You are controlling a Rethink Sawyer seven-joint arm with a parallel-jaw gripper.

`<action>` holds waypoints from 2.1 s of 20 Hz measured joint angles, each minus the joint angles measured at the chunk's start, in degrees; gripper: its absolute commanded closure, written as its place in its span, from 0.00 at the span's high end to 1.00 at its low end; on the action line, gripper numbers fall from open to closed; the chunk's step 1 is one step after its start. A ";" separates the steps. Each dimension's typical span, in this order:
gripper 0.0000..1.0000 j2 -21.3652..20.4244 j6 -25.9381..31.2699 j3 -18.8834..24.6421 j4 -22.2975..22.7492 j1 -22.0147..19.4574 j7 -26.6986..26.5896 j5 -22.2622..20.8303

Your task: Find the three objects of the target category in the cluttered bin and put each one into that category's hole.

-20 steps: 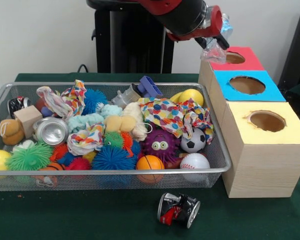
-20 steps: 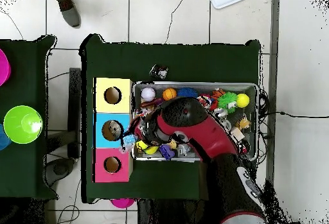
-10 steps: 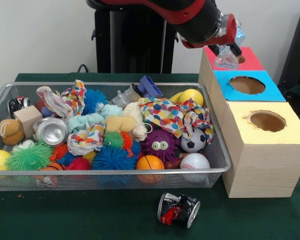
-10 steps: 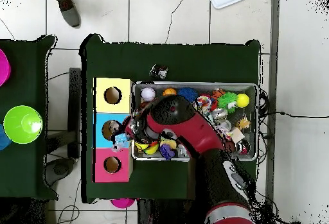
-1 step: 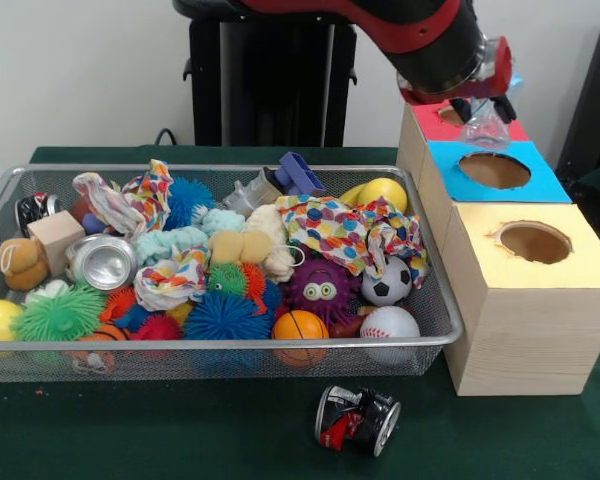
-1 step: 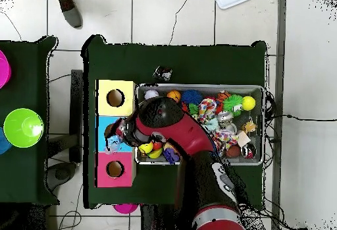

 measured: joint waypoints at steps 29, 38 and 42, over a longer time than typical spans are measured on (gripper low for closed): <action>0.00 1.04 -0.89 -0.01 -2.94 1.31 1.56 0.78; 0.00 4.39 -0.90 -0.02 -6.16 1.20 1.56 0.78; 0.00 5.50 -0.54 -0.11 -7.29 1.13 1.56 0.79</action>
